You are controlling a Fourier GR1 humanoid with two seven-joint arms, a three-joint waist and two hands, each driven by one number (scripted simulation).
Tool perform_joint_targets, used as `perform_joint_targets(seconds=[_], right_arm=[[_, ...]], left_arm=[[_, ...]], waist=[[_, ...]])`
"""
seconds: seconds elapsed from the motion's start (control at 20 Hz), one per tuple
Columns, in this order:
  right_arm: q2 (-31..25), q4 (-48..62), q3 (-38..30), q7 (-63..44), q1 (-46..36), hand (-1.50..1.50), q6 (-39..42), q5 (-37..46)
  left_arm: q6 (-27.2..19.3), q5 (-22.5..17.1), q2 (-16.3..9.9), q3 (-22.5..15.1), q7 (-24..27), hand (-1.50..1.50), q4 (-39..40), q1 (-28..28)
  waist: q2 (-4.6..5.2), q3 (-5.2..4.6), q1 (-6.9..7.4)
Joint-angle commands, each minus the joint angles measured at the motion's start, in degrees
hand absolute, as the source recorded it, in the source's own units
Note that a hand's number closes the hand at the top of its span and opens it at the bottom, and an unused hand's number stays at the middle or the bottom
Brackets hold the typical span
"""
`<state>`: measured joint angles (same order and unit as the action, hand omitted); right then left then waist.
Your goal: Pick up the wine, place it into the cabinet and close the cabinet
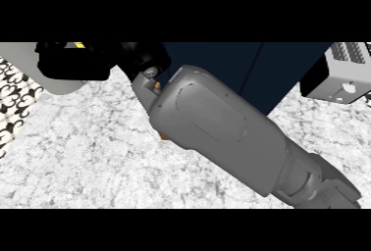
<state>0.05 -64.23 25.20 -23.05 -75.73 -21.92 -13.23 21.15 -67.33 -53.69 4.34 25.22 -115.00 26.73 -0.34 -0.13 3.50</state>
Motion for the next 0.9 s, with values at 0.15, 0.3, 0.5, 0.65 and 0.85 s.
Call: perform_joint_targets(seconds=[0.15,0.3,0.5,0.65,0.85], right_arm=[[-1.4,13.3,-2.6,8.0,2.3,1.5,1.3,0.9],[-5.3,13.6,-3.2,9.9,4.1,1.5,3.8,0.6],[-6.7,14.4,-2.7,12.9,5.8,1.5,3.7,2.0],[-7.4,14.0,-2.1,13.9,7.4,1.5,3.8,2.6],[-8.1,14.5,-2.6,15.1,7.6,1.5,4.7,2.5]], left_arm=[[-2.9,-1.7,-0.3,1.5,-2.1,1.5,-1.8,-1.6],[-1.6,-2.5,0.1,2.1,-1.8,1.5,-1.8,-1.1],[-1.9,-1.9,0.5,2.2,-1.8,1.5,-1.3,-1.2],[-3.0,-3.0,-0.5,2.5,-3.0,1.5,-1.9,-2.0],[-3.3,-3.3,0.0,2.6,-2.9,1.5,-2.2,-2.2]], waist=[[1.46,0.1,-0.48],[1.61,0.09,-0.31],[1.92,0.02,-0.27],[1.97,0.1,-1.3],[2.05,0.05,-1.08]])
